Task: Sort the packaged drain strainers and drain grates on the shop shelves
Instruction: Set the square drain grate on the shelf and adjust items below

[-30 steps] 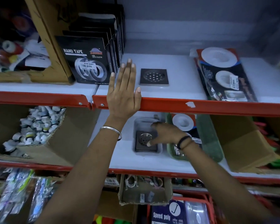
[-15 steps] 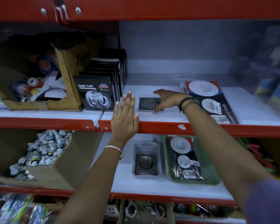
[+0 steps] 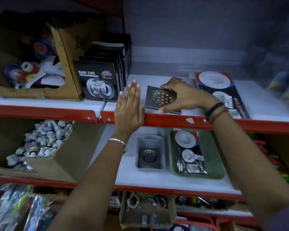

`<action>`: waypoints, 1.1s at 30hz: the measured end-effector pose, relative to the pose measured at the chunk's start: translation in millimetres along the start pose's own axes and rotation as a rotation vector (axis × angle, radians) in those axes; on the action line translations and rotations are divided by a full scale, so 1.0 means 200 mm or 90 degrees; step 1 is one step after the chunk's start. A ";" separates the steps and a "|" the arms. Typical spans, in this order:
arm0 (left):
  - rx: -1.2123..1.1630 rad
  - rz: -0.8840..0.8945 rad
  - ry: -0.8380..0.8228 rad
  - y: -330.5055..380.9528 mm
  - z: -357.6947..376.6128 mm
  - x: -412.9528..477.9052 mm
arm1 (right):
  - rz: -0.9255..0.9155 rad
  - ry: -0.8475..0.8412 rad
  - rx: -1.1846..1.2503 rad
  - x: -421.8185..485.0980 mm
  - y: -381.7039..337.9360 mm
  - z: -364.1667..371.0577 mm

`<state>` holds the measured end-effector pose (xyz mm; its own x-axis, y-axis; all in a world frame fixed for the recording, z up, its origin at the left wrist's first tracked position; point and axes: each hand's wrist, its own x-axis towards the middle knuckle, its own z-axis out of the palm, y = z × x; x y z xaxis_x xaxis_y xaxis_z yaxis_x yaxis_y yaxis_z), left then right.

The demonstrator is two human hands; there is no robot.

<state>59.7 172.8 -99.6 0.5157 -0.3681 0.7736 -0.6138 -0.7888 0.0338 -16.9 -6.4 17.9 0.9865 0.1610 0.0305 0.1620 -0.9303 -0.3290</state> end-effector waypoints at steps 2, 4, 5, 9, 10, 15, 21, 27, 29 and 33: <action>0.025 -0.002 0.009 0.00 0.01 0.00 | -0.053 -0.079 0.035 -0.16 -0.09 0.04; 0.021 -0.015 0.010 0.00 0.01 0.00 | -0.077 -0.186 0.059 -0.24 -0.15 0.18; 0.009 -0.017 0.012 0.01 0.00 0.00 | -0.068 -0.232 0.051 -0.23 -0.14 0.27; -0.005 -0.013 0.018 0.00 0.01 0.00 | 0.059 -0.302 -0.006 -0.09 0.01 0.69; -0.006 -0.013 0.021 0.00 0.02 0.00 | 0.100 -0.294 -0.027 -0.04 0.07 0.78; -0.005 -0.006 0.035 -0.01 0.04 0.00 | 0.197 -0.202 -0.073 0.13 0.29 1.19; 0.002 0.003 0.058 -0.01 0.04 0.00 | 0.189 -0.244 -0.133 0.18 0.34 1.42; -0.018 0.003 0.031 0.01 0.00 0.01 | 0.231 -0.150 -0.047 0.05 0.26 1.23; -0.053 -0.007 0.012 0.04 -0.03 0.02 | 0.267 -0.156 0.064 -0.06 0.22 1.03; -0.172 -0.110 -0.006 0.13 -0.09 0.02 | 0.276 -0.138 0.281 -0.36 0.18 0.58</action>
<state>35.8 159.9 -83.6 0.6314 -0.2453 0.7357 -0.6520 -0.6815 0.3324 -83.8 -13.8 -106.5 0.9255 -0.0921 -0.3674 -0.3196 -0.7104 -0.6270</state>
